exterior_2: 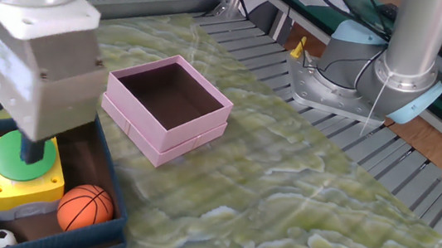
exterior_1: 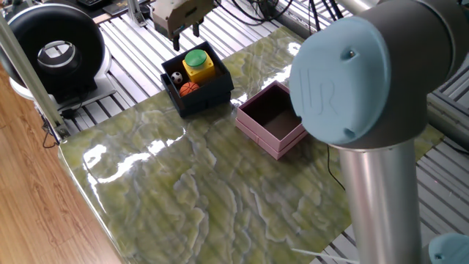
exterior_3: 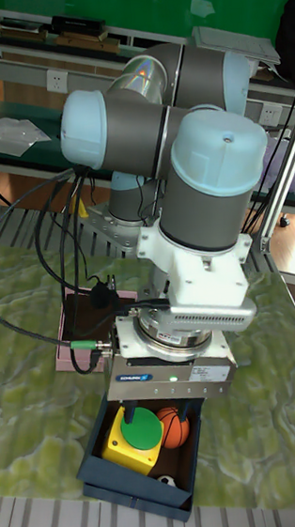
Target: Move an object from one box to another
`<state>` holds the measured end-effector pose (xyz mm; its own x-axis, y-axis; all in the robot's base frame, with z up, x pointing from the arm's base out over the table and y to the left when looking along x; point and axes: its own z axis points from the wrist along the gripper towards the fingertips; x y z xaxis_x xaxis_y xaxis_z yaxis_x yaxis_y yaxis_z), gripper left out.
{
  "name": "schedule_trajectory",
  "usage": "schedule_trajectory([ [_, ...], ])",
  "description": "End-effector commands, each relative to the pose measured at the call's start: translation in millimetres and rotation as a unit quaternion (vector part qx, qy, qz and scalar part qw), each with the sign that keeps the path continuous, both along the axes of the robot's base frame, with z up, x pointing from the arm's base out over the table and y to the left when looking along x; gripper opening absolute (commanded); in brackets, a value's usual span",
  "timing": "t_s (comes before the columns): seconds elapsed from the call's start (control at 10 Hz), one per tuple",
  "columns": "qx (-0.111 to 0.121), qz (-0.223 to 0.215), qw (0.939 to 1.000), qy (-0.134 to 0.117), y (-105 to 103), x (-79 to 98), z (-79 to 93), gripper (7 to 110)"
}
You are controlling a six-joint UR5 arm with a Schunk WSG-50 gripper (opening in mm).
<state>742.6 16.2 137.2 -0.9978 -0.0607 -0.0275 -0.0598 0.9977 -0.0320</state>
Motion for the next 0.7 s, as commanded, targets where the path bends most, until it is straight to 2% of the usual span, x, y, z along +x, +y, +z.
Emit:
schedule_trajectory([
  [0.0,-0.018,-0.104,0.994,0.03,-18,-10.6,2.2,66],
  [0.1,-0.014,-0.101,0.9944,0.025,-16,-7.9,2.1,66],
  [0.3,-0.012,-0.14,0.9897,0.028,-15,-10.0,2.0,66],
  [0.5,-0.043,-0.152,0.9875,0.005,-32,-1.5,3.3,66],
  [0.6,-0.035,-0.154,0.9874,-0.001,-29,4.6,1.1,66],
])
